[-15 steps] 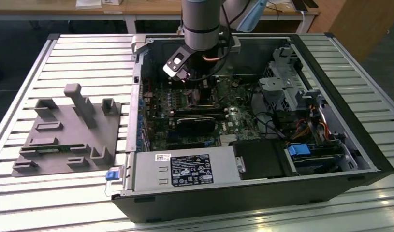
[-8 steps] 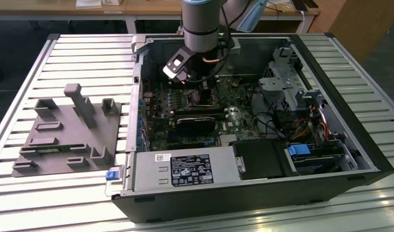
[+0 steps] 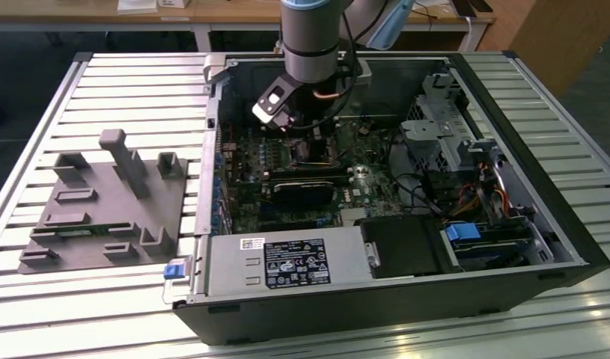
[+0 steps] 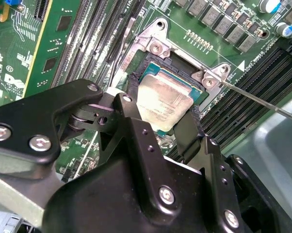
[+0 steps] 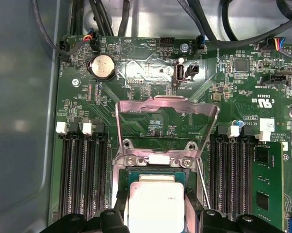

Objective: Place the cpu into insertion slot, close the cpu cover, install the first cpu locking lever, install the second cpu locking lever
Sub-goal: 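Place the cpu into insertion slot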

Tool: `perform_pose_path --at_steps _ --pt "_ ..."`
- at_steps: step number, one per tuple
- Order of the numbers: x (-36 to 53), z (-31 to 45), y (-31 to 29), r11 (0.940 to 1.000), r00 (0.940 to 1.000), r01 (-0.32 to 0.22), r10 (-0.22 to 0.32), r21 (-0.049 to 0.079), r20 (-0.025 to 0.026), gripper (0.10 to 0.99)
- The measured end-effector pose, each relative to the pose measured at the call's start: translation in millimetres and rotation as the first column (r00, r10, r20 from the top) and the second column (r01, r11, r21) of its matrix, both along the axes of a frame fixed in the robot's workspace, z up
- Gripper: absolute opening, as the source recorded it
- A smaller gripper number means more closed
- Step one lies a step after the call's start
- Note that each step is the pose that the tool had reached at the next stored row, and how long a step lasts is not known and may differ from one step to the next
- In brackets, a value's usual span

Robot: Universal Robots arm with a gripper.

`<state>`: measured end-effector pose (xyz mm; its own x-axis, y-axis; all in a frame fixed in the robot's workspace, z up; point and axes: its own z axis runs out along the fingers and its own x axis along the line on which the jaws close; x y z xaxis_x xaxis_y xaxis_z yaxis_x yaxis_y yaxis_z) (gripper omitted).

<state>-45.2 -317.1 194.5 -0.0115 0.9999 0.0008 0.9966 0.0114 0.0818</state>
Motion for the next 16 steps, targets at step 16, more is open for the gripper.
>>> perform_pose_path --at_steps 16 --pt "-0.1 -1.9 -1.1 1.0 1.0 0.0 0.0 0.0 0.0 0.541"
